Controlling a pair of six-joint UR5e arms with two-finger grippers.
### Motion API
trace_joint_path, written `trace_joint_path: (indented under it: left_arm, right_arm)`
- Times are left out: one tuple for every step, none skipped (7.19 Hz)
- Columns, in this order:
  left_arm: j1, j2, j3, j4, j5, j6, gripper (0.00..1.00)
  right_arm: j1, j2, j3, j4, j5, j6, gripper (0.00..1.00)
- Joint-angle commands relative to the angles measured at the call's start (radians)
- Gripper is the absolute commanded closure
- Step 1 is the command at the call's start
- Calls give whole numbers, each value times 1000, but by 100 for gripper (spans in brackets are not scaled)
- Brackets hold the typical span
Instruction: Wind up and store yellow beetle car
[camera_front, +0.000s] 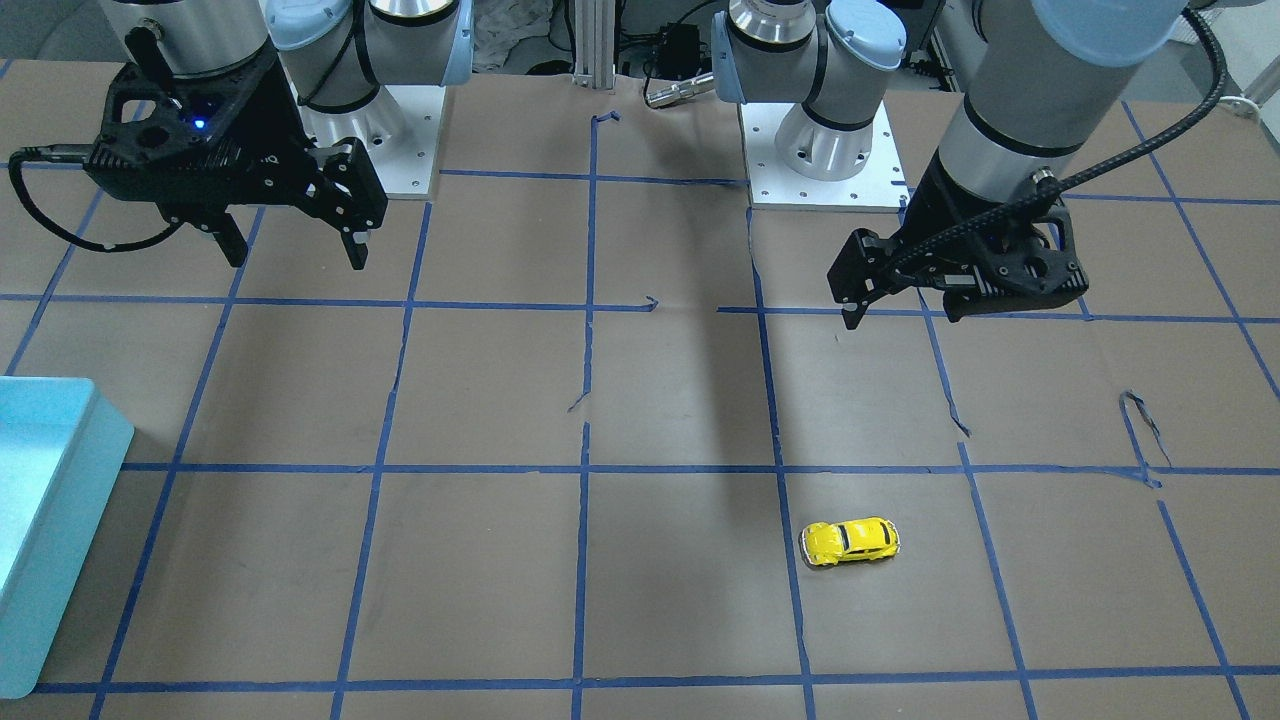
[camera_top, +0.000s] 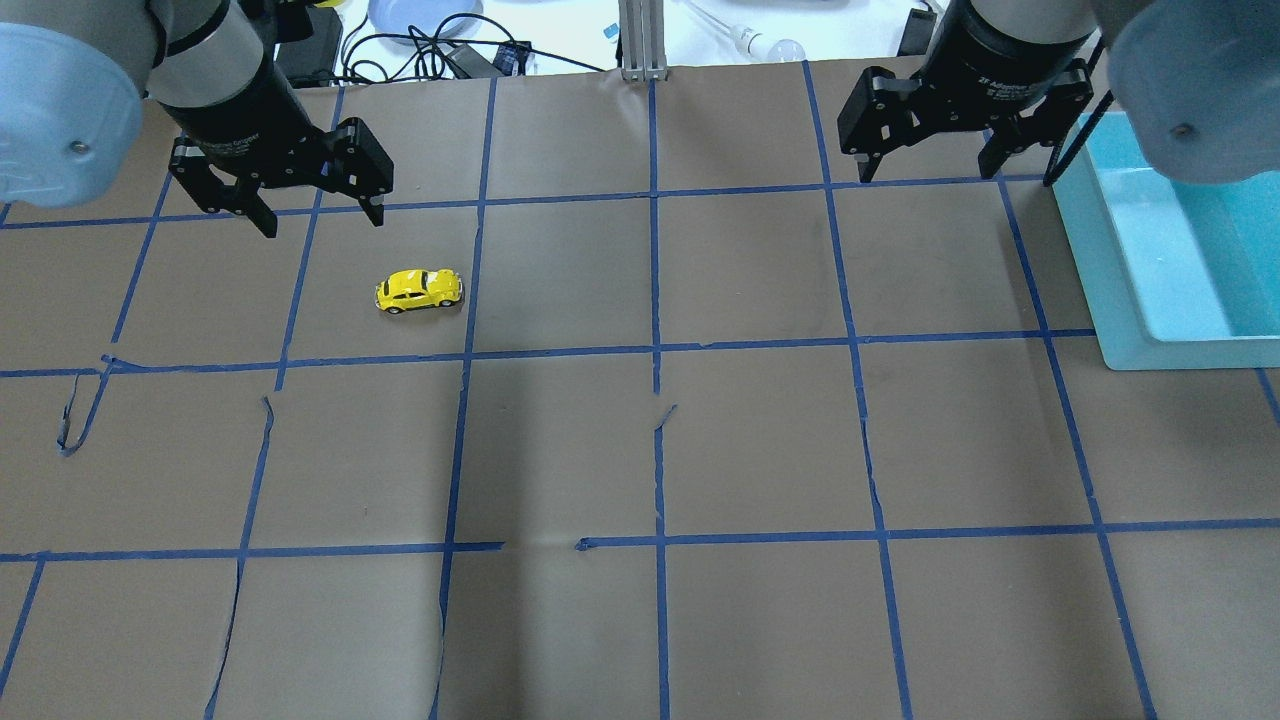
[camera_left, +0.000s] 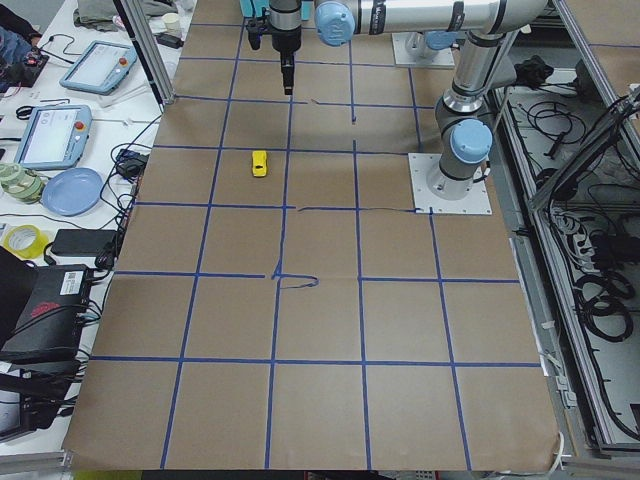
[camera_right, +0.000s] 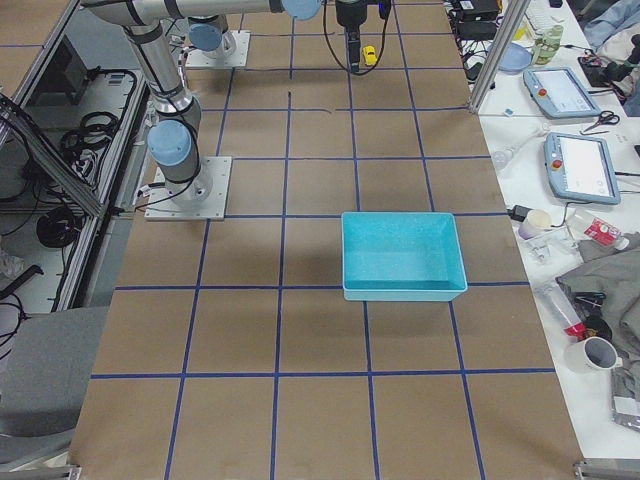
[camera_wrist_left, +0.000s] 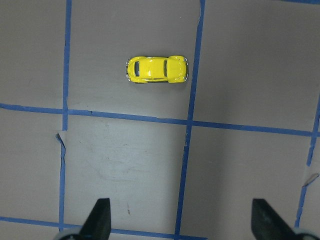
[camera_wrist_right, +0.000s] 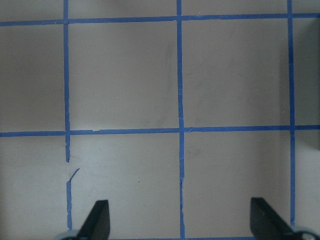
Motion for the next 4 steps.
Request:
trace_joint_path:
  left_arm:
    - [4, -1, -13, -3, -2, 5, 0]
    - [11, -19, -28, 8, 4, 27, 0]
    - [19, -24, -46, 120, 5, 10, 0]
    - [36, -31, -60, 187, 5, -93, 0]
  right_arm:
    - [0, 0, 0, 0, 0, 0, 0]
    - [0, 0, 0, 0, 0, 0, 0]
    - [0, -2, 0, 0, 0, 0, 0]
    - [0, 0, 0, 0, 0, 0, 0]
